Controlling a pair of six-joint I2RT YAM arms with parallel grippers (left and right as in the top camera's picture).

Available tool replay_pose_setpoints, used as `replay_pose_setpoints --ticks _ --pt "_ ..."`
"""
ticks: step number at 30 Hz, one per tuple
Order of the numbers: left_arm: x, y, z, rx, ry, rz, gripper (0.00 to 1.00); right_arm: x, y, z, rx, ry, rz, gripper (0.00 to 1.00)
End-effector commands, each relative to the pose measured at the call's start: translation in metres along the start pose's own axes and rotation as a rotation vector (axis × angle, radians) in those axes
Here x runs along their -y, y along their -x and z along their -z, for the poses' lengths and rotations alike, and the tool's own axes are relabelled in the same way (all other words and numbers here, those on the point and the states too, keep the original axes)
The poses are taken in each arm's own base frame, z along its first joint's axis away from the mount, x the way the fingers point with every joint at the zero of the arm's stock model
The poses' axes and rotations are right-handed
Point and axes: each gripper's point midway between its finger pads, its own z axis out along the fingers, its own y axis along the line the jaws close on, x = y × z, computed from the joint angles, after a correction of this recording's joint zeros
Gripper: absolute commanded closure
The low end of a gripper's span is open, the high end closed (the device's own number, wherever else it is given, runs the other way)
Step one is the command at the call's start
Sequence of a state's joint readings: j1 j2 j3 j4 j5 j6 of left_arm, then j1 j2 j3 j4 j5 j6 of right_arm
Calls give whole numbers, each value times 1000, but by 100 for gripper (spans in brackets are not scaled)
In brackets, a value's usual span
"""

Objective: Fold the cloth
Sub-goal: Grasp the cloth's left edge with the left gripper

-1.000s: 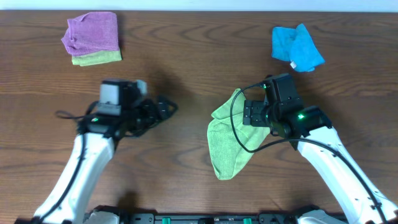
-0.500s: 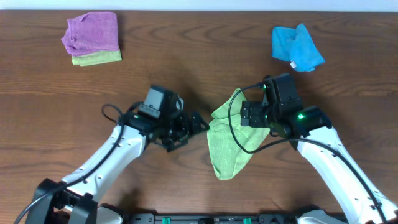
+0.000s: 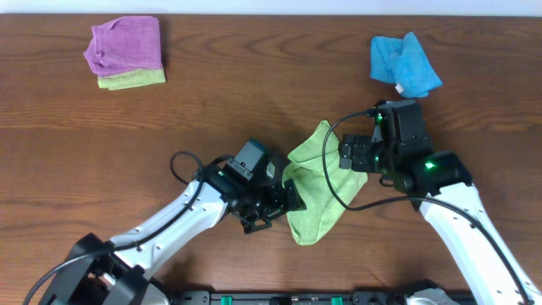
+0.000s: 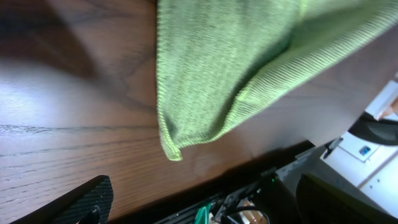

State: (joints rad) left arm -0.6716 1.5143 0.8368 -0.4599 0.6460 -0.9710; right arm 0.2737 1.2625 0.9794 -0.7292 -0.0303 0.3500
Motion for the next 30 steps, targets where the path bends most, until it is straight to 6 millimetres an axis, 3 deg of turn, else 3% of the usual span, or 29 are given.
replay_pose_setpoints --ticks 1,6,15,17,27,30 --pt "-10 4 -8 9 41 62 5 0 2 5 13 6 19 10" --pt "-19 5 -21 -24 69 133 5 1 1 5 8 4 21 11" --pt "-4 0 -47 -108 9 170 0 1 0 5 4 3 21 10" --pt "-4 0 -48 -107 6 192 8 1 0 5 5 3 21 10" --pt "-5 -9 -62 -137 28 208 14 1 0 5 5 3 21 10" --pt "-5 -8 -62 -131 26 204 22 1 0 5 5 3 20 10"
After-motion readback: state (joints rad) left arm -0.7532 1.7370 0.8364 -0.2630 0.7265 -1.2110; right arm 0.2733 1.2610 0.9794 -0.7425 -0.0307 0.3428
